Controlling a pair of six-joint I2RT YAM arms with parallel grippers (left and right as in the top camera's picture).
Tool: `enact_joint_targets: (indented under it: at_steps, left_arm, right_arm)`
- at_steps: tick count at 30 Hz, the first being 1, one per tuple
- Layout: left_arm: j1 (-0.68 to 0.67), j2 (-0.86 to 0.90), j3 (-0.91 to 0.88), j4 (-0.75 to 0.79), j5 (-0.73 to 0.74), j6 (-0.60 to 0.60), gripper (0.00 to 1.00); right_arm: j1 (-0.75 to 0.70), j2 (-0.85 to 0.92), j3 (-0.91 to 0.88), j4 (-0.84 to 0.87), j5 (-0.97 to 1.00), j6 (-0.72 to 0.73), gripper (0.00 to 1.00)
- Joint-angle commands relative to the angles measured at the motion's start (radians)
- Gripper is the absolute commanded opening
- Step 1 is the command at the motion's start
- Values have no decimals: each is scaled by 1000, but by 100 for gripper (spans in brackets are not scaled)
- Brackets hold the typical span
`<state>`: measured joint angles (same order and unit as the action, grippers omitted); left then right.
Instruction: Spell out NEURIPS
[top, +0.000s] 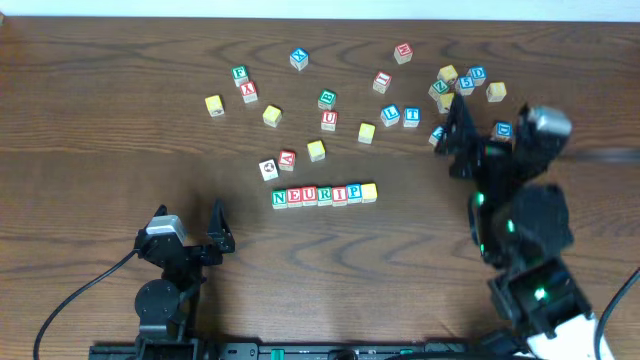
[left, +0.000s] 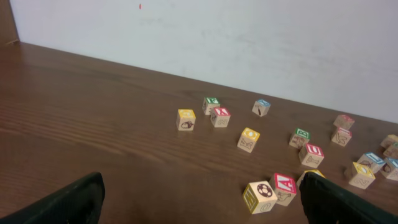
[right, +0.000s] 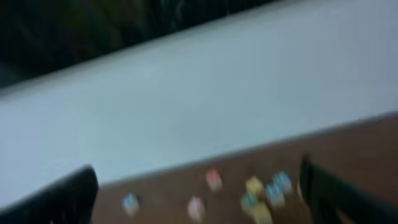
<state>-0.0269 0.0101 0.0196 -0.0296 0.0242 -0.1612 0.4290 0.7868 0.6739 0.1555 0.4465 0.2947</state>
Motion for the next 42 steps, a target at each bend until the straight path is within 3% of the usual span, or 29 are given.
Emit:
enact_joint_targets:
  at_steps: [1,8,20,27,32,42]
  left_arm:
    - [4,-6,-16,-41,-10,-9,98]
    - [4,-6,-16,-41,-10,-9,98]
    - [4,-6,-16,-41,-10,-9,99]
    - [4,-6,-16,-41,-10,-9,99]
    - [4,-6,-16,-41,-10,-9,99]
    - [4,-6,-16,-41,-10,-9,99]
  right_arm:
    - [-14,-122,-179,118,-38,-116,99]
    - [-76,-350,-431,182,-102,-189,99]
    - [-190,-650,-669,146,-179,-207,99]
    - [-229,-781,-668,-97,-195,-224,99]
    - [-261,-782,-668,-209,-195,-225,99]
    - [-285,-781,-668,-209,-207,-232,99]
